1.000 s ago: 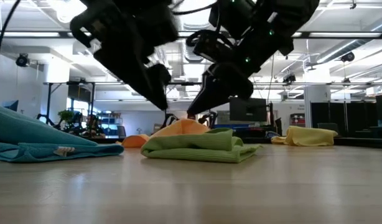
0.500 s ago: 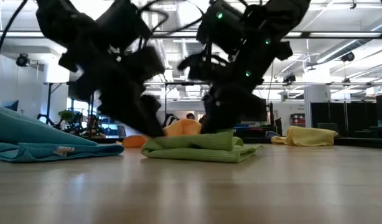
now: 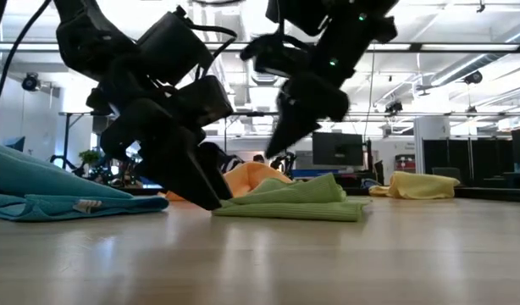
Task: Fold microfiber towels
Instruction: Fold the light green microfiber towel
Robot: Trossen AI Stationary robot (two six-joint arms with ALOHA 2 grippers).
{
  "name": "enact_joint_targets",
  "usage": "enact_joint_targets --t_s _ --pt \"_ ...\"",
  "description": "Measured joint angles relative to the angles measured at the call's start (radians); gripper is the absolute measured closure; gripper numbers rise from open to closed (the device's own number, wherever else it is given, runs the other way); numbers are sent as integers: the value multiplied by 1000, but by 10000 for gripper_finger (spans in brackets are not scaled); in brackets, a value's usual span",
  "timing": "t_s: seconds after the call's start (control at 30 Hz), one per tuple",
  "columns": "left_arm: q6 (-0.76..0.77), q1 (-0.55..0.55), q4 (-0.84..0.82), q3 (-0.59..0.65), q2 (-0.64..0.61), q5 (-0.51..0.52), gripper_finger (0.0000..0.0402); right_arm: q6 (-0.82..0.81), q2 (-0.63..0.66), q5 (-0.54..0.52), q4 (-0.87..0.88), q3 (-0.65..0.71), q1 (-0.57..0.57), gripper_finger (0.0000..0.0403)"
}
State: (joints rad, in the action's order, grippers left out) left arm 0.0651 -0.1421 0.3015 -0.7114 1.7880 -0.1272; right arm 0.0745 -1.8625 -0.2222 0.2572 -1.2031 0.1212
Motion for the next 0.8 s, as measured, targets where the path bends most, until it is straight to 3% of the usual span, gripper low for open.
enact_joint_targets --t_s 0.07,0.17,0.5,0.63,0.8 --pt "3 -1 -5 2 -7 1 156 5 -14 20 -54 12 -5 319" --pt "4 -2 -13 4 -11 1 156 -14 -47 20 6 30 -13 321" --pt "5 -3 -4 12 -8 12 156 -240 33 -66 683 40 -21 332" --pt "7 -1 11 13 -16 27 156 -207 102 -69 540 86 6 327" --pt "8 -5 -24 -1 -63 42 155 -20 193 -58 245 173 70 315"
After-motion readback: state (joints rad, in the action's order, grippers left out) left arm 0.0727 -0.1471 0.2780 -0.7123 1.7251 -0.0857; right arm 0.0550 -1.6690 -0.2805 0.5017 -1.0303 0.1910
